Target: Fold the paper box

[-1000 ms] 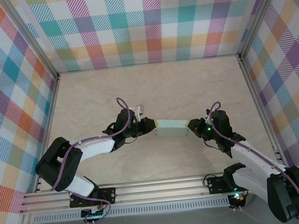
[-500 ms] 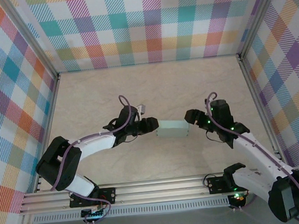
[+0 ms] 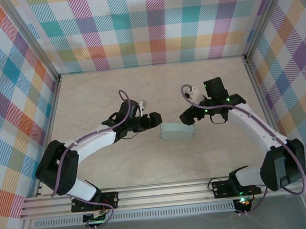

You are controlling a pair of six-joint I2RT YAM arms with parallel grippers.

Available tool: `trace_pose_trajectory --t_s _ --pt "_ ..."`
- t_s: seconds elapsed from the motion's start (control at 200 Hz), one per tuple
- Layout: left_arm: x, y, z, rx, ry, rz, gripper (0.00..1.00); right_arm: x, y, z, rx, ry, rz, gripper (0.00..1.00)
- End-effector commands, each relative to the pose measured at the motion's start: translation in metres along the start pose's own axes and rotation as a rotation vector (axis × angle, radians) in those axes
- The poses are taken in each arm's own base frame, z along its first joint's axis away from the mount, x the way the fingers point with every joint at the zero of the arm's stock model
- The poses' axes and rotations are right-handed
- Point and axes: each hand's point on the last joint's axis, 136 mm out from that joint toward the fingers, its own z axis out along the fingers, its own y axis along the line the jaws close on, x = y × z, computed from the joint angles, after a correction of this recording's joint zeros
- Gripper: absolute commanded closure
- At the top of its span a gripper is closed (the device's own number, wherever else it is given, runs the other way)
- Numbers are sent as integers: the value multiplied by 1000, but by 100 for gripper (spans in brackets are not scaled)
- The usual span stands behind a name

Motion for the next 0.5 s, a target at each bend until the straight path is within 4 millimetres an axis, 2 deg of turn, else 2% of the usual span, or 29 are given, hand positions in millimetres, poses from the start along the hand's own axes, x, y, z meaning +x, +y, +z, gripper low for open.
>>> trace_pose_trajectory --t_s 0.0,0.195,0.415,0.495 --pt "-10 15 -21 -16 -33 0 24 33 23 0 -150 205 -222 5" --pt "-14 33 -37 -65 -59 5 23 43 25 3 -216 299 -304 7" --pt "-9 46 -33 -87 -37 -3 22 64 36 16 -285 411 -297 13" --pt "-7 50 -32 -90 -29 -2 22 69 34 22 -268 428 -306 19"
